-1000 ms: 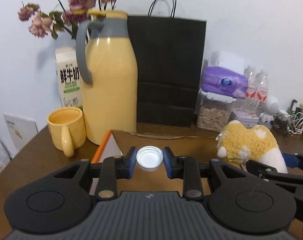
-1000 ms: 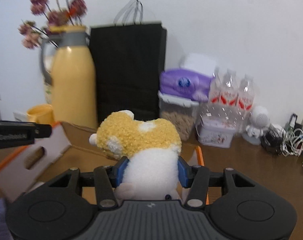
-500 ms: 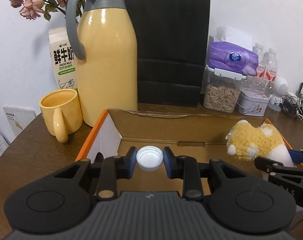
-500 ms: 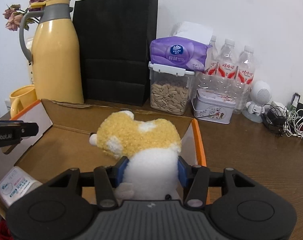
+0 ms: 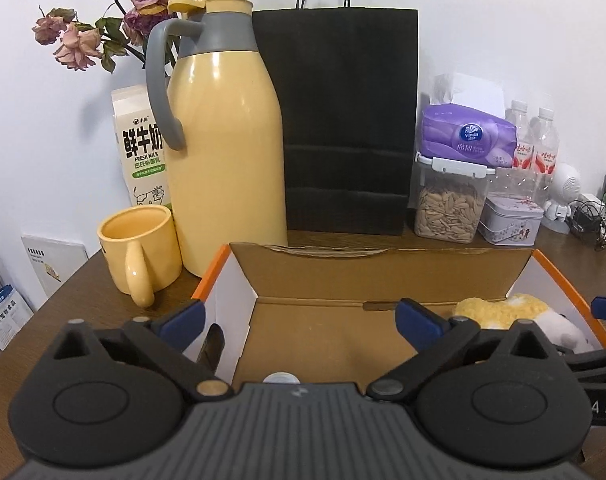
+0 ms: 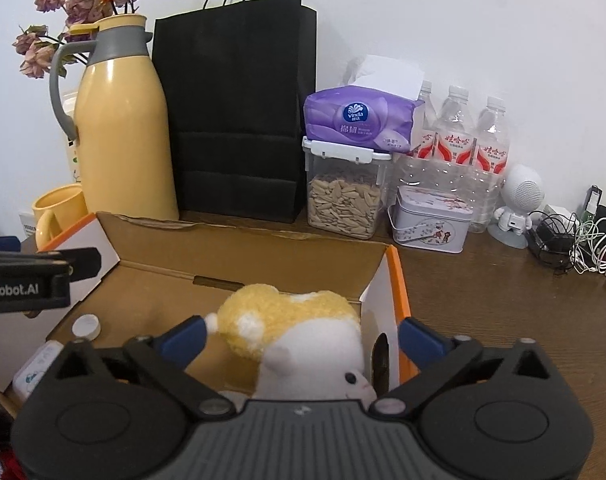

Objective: Organize objects
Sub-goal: 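Carry the bottle cap and sheep toy into the box and release both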

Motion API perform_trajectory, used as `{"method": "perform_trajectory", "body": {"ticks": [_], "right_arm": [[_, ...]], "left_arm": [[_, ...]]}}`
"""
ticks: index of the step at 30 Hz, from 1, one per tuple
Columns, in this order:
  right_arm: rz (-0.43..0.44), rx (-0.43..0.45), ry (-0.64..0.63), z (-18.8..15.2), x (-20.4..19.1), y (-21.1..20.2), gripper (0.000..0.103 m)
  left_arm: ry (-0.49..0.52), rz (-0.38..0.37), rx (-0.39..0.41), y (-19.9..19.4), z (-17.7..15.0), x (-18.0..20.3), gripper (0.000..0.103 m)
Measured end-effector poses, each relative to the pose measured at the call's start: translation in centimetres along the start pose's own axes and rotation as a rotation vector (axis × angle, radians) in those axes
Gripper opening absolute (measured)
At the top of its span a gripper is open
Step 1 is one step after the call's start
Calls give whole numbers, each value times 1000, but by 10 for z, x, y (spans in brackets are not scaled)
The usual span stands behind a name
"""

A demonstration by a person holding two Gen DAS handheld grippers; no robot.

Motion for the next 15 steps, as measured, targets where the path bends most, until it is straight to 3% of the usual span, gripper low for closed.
{"method": "perform_trajectory", "body": {"ticks": [15], "right_arm": [[42,-13,41,2,-1,-11,103]], "left_arm": [[-28,-25,19,-18,5,-5,103]]}}
Point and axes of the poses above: each gripper's, at about its wrist camera, not at the fingertips, and y roughly the way its jaws point, x to its right, z to its top, the point moved 3 cm from there along y, roughly the way its jaws point, and after that the axes turned 10 degrees about z, right-handed, at the moved point
